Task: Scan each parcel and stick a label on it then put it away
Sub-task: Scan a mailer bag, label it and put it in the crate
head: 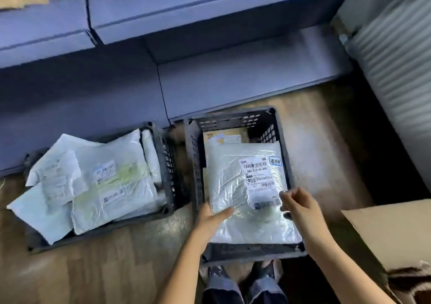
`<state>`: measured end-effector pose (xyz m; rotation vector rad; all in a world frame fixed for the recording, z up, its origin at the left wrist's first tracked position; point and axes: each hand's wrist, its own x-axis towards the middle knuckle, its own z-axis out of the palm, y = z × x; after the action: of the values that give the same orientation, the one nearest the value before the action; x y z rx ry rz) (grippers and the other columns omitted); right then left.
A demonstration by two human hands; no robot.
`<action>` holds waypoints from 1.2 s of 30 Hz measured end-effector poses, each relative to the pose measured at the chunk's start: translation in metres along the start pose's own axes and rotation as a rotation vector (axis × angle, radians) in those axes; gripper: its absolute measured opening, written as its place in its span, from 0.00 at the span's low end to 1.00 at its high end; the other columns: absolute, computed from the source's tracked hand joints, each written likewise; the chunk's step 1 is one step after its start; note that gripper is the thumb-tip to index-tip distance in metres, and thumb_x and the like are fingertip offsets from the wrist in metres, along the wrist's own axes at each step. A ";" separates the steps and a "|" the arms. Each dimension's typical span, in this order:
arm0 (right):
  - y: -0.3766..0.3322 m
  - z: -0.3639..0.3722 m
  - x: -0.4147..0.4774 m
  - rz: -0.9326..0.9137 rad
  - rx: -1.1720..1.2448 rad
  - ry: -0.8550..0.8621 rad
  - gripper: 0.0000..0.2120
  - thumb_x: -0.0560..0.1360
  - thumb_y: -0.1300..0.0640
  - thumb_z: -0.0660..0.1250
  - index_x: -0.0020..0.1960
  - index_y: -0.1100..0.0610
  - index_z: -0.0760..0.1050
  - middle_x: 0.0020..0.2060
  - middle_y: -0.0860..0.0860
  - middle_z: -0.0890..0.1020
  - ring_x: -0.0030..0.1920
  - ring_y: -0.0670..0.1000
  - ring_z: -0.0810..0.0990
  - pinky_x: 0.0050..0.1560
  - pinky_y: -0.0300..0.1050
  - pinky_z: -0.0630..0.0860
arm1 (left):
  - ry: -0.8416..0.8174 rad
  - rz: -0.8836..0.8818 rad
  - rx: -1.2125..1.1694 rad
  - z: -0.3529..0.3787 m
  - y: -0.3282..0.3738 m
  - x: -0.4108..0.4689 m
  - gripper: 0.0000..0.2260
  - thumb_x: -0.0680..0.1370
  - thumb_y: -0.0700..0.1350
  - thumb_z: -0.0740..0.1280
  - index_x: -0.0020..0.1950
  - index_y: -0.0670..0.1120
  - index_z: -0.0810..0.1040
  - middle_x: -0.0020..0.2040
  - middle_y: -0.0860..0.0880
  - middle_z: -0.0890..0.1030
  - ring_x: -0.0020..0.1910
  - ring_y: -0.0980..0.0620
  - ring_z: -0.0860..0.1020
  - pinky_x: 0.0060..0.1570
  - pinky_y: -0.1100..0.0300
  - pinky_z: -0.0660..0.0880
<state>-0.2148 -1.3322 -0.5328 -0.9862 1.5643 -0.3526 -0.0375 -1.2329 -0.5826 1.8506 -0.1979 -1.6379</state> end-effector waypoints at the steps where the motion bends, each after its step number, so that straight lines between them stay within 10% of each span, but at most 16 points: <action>1: 0.016 0.004 0.009 0.014 -0.007 -0.013 0.12 0.77 0.63 0.65 0.36 0.56 0.68 0.30 0.51 0.74 0.31 0.48 0.73 0.35 0.42 0.69 | 0.001 -0.015 0.005 0.001 -0.015 0.016 0.50 0.56 0.62 0.77 0.73 0.46 0.64 0.70 0.49 0.70 0.68 0.50 0.69 0.69 0.53 0.65; 9: 0.120 0.046 0.084 0.072 -0.065 -0.058 0.09 0.77 0.60 0.65 0.39 0.57 0.68 0.32 0.51 0.74 0.34 0.48 0.73 0.41 0.44 0.70 | 0.047 -0.045 -0.049 0.005 -0.127 0.132 0.56 0.54 0.67 0.77 0.76 0.50 0.59 0.74 0.52 0.65 0.72 0.51 0.65 0.72 0.48 0.61; 15: 0.156 0.081 0.116 0.052 -0.136 -0.110 0.11 0.76 0.60 0.65 0.37 0.57 0.68 0.29 0.48 0.74 0.33 0.48 0.73 0.40 0.44 0.70 | 0.092 -0.108 0.009 0.016 -0.162 0.175 0.23 0.72 0.44 0.74 0.61 0.54 0.67 0.54 0.61 0.74 0.57 0.59 0.72 0.60 0.62 0.66; 20: 0.158 0.091 0.113 0.071 -0.176 -0.142 0.11 0.76 0.60 0.65 0.37 0.57 0.68 0.30 0.50 0.74 0.33 0.48 0.73 0.42 0.45 0.70 | 0.262 -0.183 0.269 0.022 -0.170 0.178 0.32 0.73 0.48 0.72 0.72 0.43 0.62 0.67 0.43 0.73 0.64 0.44 0.73 0.63 0.51 0.71; 23: 0.139 0.096 0.097 0.072 -0.195 -0.148 0.11 0.77 0.60 0.65 0.37 0.57 0.68 0.31 0.50 0.75 0.34 0.48 0.75 0.43 0.45 0.71 | 0.334 -0.105 0.641 0.027 -0.142 0.141 0.33 0.79 0.49 0.64 0.77 0.41 0.50 0.74 0.41 0.60 0.71 0.43 0.64 0.64 0.54 0.66; 30: 0.026 0.154 0.019 -0.001 -0.229 -0.286 0.11 0.77 0.61 0.64 0.37 0.56 0.67 0.33 0.51 0.74 0.35 0.50 0.73 0.43 0.45 0.69 | 0.430 0.225 0.709 -0.035 -0.054 0.034 0.14 0.79 0.48 0.58 0.65 0.47 0.66 0.54 0.44 0.77 0.50 0.44 0.78 0.42 0.55 0.74; 36: -0.053 0.209 -0.048 -0.141 -0.360 -0.436 0.11 0.77 0.57 0.64 0.37 0.54 0.67 0.30 0.50 0.73 0.31 0.50 0.70 0.32 0.42 0.64 | 0.560 0.241 0.671 -0.104 0.001 -0.051 0.17 0.79 0.50 0.58 0.63 0.43 0.69 0.56 0.42 0.75 0.53 0.42 0.77 0.44 0.52 0.72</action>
<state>-0.0044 -1.2667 -0.5182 -1.3534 1.1811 0.0554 0.0490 -1.1691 -0.5385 2.5762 -0.7573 -0.8823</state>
